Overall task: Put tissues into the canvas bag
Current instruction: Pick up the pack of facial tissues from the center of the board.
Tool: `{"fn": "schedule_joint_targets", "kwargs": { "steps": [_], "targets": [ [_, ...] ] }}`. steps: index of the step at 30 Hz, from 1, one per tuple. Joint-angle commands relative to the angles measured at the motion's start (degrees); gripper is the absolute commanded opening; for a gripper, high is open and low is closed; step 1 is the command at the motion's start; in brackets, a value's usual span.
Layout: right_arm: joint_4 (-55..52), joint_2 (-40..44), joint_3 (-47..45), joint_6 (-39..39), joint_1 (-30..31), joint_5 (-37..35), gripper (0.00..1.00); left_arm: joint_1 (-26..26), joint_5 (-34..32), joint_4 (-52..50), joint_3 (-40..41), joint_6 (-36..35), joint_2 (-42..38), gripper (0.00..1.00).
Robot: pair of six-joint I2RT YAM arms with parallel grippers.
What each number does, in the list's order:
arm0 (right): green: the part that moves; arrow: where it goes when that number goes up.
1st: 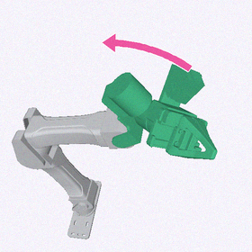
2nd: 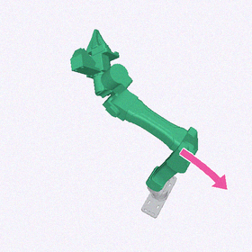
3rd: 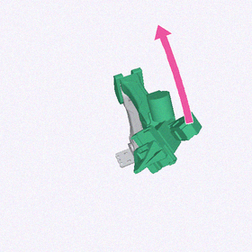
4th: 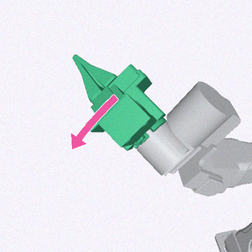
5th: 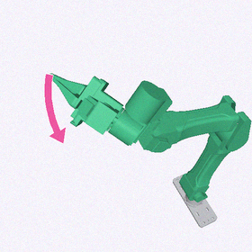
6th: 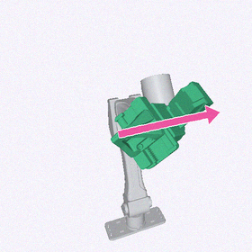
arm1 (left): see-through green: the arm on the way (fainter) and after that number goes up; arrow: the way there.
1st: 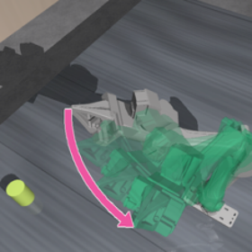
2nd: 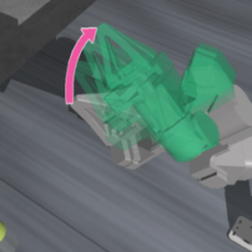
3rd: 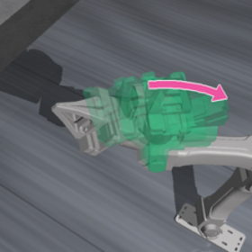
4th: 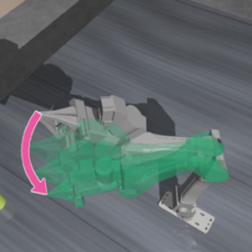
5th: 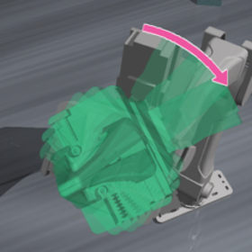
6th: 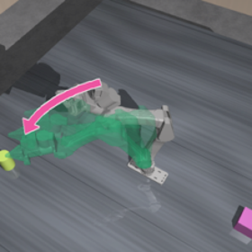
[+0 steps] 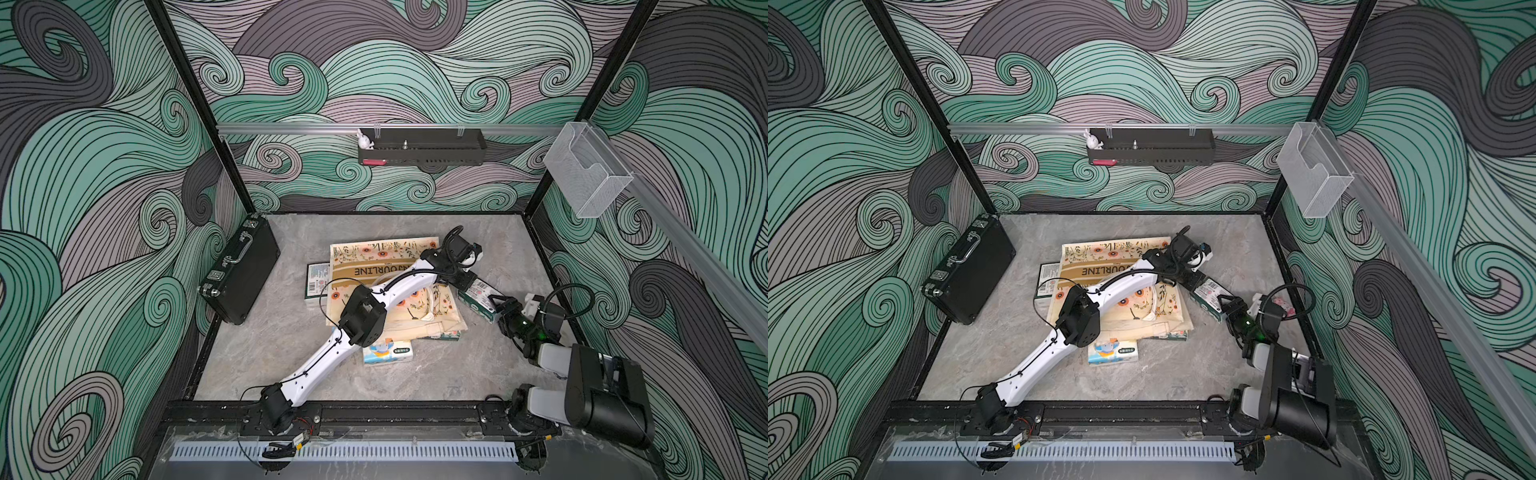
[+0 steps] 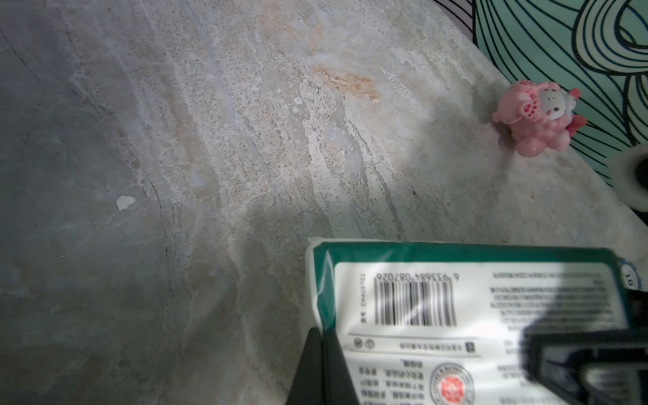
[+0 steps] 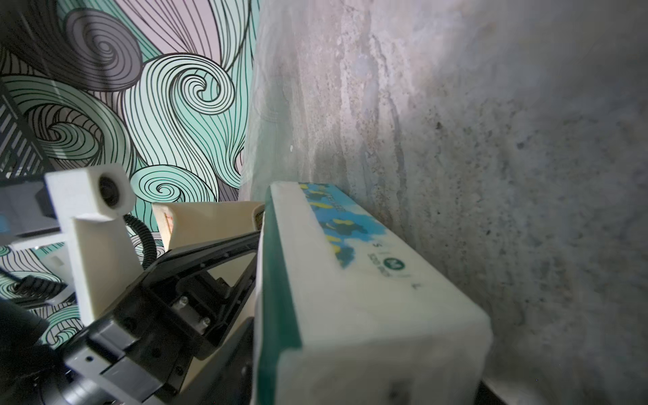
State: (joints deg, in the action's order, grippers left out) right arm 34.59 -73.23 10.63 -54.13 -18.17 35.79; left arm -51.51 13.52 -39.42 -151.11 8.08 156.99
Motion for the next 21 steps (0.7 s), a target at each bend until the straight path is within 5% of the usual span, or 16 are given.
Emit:
{"fn": "schedule_joint_targets", "kwargs": {
  "steps": [1,7,10,18,19,21],
  "targets": [
    [-0.46,4.18,0.0,0.7,0.51,0.1,0.6,-0.71,0.63,-3.1,0.38,0.57,1.92,0.0],
    [-7.81,14.61,1.9,3.58,0.51,0.26,0.59,-0.84,1.76,-2.68,0.38,2.21,0.2,0.0],
    [-13.56,20.12,3.11,6.28,0.45,-0.55,0.56,-0.88,2.21,-2.34,0.07,2.77,-1.34,0.18],
    [-18.62,24.46,3.17,8.25,0.5,0.66,0.44,-0.81,2.85,-3.07,-2.3,3.68,-3.94,0.21],
    [-18.96,24.92,3.09,8.33,0.51,0.7,0.44,-0.86,2.83,-3.77,-2.55,3.53,-4.53,0.23],
    [-20.77,26.78,3.25,9.26,0.43,0.46,0.44,-0.71,2.42,-4.75,-2.53,3.14,-6.73,0.44]
  ]
}}
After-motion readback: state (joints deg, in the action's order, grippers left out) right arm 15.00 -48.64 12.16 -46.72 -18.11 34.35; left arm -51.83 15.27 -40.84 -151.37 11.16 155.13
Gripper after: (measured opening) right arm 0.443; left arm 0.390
